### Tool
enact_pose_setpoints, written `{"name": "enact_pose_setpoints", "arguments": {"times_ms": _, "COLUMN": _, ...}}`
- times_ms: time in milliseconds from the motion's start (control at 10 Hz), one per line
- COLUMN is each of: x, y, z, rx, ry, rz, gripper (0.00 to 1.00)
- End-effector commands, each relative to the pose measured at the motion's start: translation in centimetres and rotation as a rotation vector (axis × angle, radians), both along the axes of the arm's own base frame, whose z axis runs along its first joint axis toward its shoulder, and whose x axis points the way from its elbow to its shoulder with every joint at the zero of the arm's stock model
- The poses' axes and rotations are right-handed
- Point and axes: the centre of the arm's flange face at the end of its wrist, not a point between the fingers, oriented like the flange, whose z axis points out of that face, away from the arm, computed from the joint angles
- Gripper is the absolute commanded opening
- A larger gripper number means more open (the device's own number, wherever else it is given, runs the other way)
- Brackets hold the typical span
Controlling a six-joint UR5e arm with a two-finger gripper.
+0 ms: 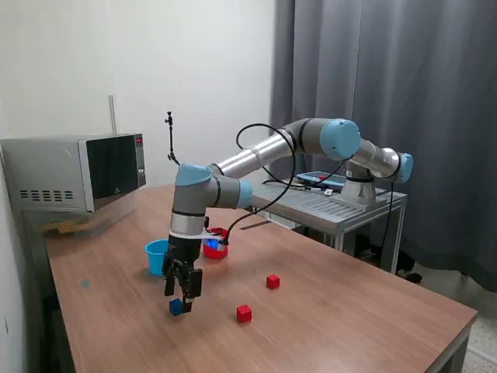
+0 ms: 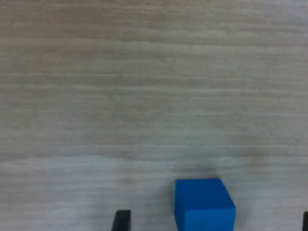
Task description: Place red objects in the red bin, and blue objects in the blue bin.
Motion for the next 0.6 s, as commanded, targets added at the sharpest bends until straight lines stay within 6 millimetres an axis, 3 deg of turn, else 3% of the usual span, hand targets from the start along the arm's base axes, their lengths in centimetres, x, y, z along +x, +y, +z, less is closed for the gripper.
{"name": "enact_pose_setpoints", "arguments": {"times_ms": 0, "x": 0.03, "y": 0.56, "z": -0.28, "rx": 0.002, "ry": -0.007, "rz": -0.007, "gripper": 1.00}}
{"name": "enact_pose_setpoints", "arguments": {"times_ms": 500, "x": 0.09, "y": 0.66, "z": -0.36, "rx": -0.001, "ry": -0.010, "rz": -0.008, "gripper": 1.00}}
